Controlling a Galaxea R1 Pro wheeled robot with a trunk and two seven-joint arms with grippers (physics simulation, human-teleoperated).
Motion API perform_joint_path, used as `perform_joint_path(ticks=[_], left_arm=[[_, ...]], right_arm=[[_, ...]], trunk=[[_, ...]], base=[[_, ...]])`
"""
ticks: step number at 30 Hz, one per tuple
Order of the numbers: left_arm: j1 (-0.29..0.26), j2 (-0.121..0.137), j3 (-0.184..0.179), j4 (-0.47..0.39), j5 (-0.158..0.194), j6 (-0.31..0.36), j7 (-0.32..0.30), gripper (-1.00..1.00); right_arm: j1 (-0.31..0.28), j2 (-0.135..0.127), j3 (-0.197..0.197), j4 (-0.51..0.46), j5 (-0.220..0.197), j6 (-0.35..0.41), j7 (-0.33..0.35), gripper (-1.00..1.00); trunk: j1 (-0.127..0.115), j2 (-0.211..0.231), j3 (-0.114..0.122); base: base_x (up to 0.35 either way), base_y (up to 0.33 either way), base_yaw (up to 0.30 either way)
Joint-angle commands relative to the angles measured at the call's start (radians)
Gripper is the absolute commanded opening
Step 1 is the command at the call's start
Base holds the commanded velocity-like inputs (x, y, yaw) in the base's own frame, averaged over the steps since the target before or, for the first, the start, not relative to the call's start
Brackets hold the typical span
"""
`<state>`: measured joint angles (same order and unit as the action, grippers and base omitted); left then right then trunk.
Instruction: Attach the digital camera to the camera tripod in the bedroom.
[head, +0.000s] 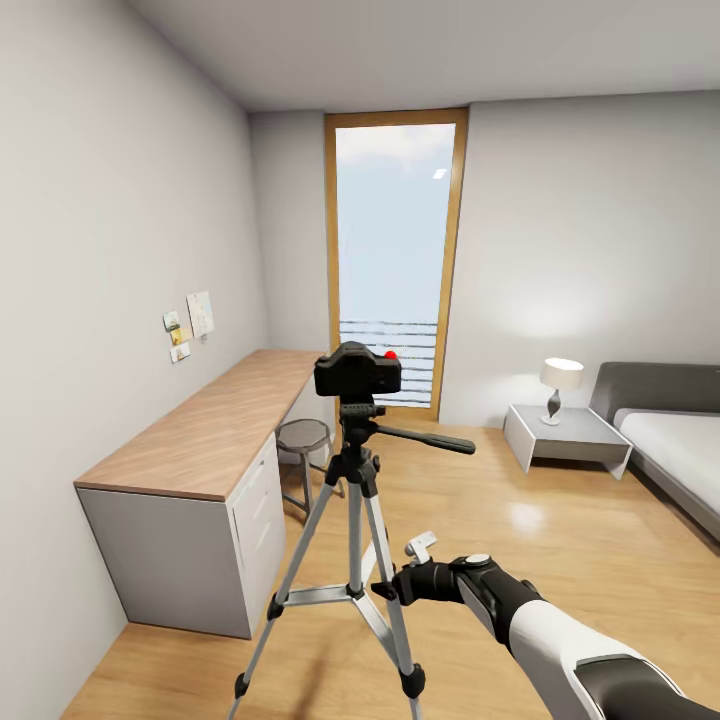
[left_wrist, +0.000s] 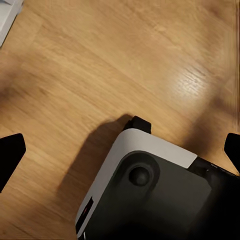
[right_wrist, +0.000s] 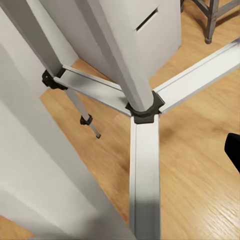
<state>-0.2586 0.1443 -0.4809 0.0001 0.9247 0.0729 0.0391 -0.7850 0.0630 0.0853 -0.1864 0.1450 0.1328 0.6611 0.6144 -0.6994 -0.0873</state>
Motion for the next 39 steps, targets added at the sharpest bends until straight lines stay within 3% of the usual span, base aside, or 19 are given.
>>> perform_joint_path(ticks=[1,9,30,39], left_arm=[[-0.001,-0.001,-0.008,0.000,0.008,0.002,0.002,1.00],[-0.001,-0.008,-0.008,0.000,0.008,-0.004,0.009,1.00],[-0.001,-0.026,-0.008,0.000,0.008,-0.004,0.010,1.00],[-0.001,-0.026,-0.008,0.000,0.008,-0.004,0.010,1.00]], right_arm=[[0.000,0.000,0.002,-0.002,0.003,0.005,0.002,1.00],[0.000,-0.002,0.002,-0.002,0.004,0.005,0.007,1.00],[0.000,0.000,0.002,-0.002,0.003,0.005,0.000,1.00],[0.000,-0.002,0.002,-0.002,0.000,0.005,0.000,1.00]], trunk=[[0.000,-0.001,-0.002],[0.000,-0.001,-0.002],[0.000,-0.001,-0.002],[0.000,-0.001,-0.002]], base=[[0.000,0.000,0.000],[-0.095,-0.007,0.000],[-0.319,-0.002,0.000],[-0.051,0.000,0.000]])
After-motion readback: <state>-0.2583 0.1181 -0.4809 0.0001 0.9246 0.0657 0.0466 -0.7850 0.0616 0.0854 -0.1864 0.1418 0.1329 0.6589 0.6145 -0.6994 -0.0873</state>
